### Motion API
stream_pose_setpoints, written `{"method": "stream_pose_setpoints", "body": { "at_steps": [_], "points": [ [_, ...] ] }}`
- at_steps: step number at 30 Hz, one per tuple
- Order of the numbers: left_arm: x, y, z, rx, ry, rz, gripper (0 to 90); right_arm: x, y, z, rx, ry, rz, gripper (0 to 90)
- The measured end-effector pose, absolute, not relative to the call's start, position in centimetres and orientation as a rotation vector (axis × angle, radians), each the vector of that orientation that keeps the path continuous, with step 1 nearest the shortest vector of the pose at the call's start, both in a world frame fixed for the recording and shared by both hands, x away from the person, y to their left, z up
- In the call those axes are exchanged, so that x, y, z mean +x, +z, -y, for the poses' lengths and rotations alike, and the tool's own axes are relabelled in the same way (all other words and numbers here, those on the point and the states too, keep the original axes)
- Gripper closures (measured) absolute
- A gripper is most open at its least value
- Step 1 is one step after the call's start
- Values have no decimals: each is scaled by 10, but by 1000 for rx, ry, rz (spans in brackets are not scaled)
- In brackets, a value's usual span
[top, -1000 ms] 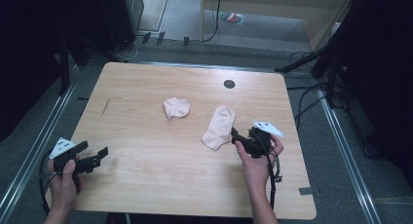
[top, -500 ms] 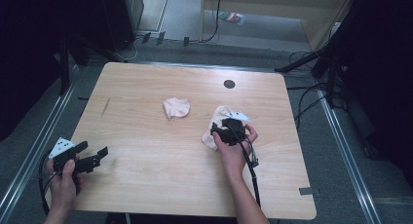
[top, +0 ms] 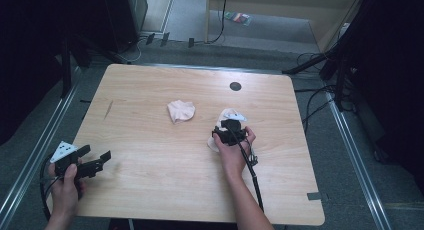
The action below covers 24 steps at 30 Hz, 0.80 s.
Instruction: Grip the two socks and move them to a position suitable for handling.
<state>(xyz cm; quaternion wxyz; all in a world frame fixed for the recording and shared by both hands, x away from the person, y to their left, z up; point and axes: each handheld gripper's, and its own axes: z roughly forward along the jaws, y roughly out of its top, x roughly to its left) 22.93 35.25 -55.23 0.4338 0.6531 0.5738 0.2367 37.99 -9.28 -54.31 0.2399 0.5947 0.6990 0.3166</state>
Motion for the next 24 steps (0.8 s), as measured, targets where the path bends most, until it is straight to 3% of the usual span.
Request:
{"method": "stream_pose_setpoints", "body": {
  "at_steps": [4, 7, 8, 9, 10, 11, 17, 24],
  "points": [
    [229, -552, -352, 1627, 590, -1429, 137, 379, -545, 90, 1606, 839, -1905, 335],
    [229, -552, -352, 1627, 590, -1429, 137, 376, -546, 90, 1593, 855, -1893, 411],
    [229, -552, -352, 1628, 587, -1429, 137, 375, -547, 91, 1595, 860, -1879, 487],
    [229, -552, -352, 1629, 587, -1429, 137, 374, -547, 95, 1598, 872, -1858, 671],
    [229, -552, -352, 1629, 587, -1429, 136, 374, -547, 95, 1598, 872, -1858, 671],
    [229, -552, -352, 1627, 589, -1428, 137, 373, -547, 99, 1600, 888, -1850, 835],
    [227, -552, -352, 1626, 607, -1417, 137, 376, -542, 109, 1548, 932, -1929, 869],
    [224, -543, -344, 1616, 617, -1371, 138, 355, -500, 120, 1363, 1062, -1925, 872]
  ]
}}
